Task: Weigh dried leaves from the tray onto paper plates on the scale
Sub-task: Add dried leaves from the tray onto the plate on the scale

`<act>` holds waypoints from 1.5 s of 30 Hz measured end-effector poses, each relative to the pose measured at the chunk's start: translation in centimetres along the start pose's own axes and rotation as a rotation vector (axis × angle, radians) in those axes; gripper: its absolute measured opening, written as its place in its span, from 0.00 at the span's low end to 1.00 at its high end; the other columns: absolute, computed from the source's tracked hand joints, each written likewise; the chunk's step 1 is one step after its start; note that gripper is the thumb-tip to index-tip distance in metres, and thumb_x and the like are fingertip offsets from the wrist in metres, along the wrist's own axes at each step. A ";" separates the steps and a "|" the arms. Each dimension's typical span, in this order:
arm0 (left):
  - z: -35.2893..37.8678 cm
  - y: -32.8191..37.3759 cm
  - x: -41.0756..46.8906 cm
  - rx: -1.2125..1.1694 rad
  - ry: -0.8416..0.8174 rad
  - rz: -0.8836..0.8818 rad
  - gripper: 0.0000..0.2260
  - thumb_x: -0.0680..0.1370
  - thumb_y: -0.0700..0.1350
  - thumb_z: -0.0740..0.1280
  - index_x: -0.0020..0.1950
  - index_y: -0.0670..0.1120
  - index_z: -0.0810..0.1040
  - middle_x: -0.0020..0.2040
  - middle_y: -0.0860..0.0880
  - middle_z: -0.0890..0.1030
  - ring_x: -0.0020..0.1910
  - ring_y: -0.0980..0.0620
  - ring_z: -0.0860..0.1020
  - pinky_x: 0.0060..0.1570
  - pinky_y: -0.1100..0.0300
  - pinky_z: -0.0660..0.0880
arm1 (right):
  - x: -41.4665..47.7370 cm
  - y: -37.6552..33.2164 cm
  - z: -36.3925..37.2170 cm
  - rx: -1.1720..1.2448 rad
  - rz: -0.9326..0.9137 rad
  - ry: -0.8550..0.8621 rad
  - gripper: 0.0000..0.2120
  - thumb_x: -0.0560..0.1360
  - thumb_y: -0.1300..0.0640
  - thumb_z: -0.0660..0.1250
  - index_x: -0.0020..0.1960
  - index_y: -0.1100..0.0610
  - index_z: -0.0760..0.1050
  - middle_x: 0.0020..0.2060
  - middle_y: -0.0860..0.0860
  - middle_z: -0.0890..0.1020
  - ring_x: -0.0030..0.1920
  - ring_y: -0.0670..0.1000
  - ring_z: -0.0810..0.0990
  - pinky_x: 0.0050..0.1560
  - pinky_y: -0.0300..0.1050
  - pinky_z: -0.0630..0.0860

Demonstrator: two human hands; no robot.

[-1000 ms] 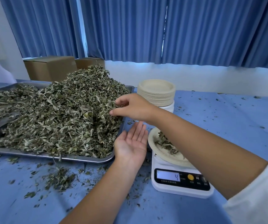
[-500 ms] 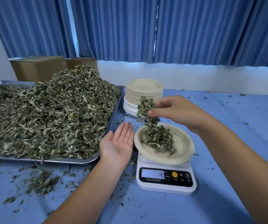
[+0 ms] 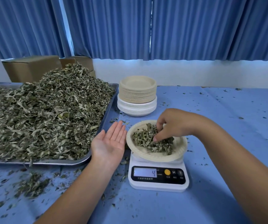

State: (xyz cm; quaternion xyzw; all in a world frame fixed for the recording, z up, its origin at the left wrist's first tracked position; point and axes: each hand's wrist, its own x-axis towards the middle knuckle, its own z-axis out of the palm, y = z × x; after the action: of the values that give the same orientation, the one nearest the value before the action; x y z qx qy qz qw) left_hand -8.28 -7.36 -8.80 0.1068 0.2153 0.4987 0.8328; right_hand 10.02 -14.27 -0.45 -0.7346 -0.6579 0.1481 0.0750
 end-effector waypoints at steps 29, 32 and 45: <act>-0.3 0.0 0.3 0.022 0.005 -0.001 0.21 0.84 0.48 0.50 0.58 0.34 0.74 0.59 0.37 0.79 0.63 0.41 0.75 0.62 0.51 0.72 | -0.1 -0.2 -0.8 0.260 -0.197 0.285 0.15 0.69 0.48 0.75 0.54 0.43 0.78 0.49 0.41 0.80 0.54 0.43 0.77 0.52 0.38 0.72; -0.3 0.0 0.3 0.026 0.007 -0.003 0.20 0.83 0.48 0.51 0.58 0.34 0.75 0.58 0.38 0.80 0.62 0.41 0.75 0.61 0.51 0.73 | 0.0 -0.1 -0.7 0.275 -0.186 0.286 0.14 0.69 0.49 0.75 0.53 0.45 0.79 0.49 0.42 0.81 0.53 0.43 0.78 0.51 0.36 0.73; -0.3 0.0 0.3 0.037 0.000 -0.007 0.20 0.83 0.48 0.51 0.57 0.34 0.75 0.56 0.38 0.80 0.63 0.42 0.75 0.58 0.52 0.73 | 0.0 -0.6 0.3 0.122 -0.183 0.108 0.11 0.67 0.48 0.77 0.47 0.39 0.78 0.47 0.40 0.79 0.44 0.37 0.75 0.43 0.35 0.70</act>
State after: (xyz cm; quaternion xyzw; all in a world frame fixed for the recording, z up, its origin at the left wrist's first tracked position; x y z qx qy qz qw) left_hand -8.31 -7.07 -9.18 0.1216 0.2247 0.4915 0.8326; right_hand 9.36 -14.19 -0.54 -0.6725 -0.7069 0.1408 0.1679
